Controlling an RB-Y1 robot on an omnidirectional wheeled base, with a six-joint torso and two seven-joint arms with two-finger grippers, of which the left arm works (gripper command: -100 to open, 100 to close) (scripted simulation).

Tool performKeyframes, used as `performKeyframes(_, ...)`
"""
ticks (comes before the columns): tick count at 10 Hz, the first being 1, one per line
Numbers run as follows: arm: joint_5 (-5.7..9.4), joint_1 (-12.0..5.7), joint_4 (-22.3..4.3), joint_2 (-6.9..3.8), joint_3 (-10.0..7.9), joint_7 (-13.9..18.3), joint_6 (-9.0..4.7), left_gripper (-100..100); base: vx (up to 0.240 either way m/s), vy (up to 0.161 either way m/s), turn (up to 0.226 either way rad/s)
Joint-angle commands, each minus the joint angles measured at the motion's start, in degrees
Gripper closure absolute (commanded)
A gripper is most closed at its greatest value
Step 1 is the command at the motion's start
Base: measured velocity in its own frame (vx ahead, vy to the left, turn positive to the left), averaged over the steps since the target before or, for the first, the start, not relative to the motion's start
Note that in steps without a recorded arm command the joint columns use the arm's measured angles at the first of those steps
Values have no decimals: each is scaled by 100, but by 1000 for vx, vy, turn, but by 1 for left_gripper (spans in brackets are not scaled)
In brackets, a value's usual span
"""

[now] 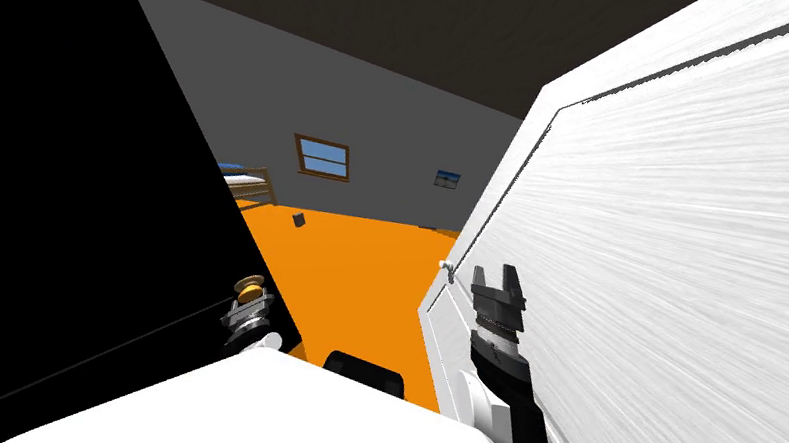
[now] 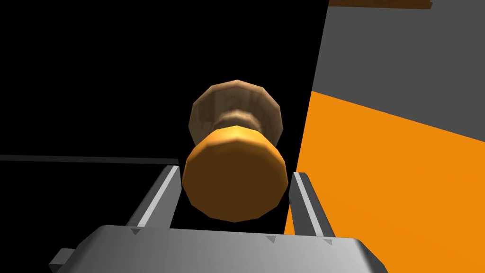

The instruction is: Push the door open

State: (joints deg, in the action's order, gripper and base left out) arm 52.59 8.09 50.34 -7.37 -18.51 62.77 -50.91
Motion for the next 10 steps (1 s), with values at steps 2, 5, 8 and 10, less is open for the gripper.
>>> performKeyframes(2, 86, 19, -24, -18, -107, -20, -26, 100, 147, 76, 38)
performKeyframes(5, 219, 49, -60, -45, -273, -50, -67, 100, 166, 99, 48)
performKeyframes(8, 397, 89, -109, -81, -495, -91, -122, 100, 209, 139, 53)
performKeyframes(10, 475, 106, -130, -97, -591, -109, -145, 100, 127, 95, 37)
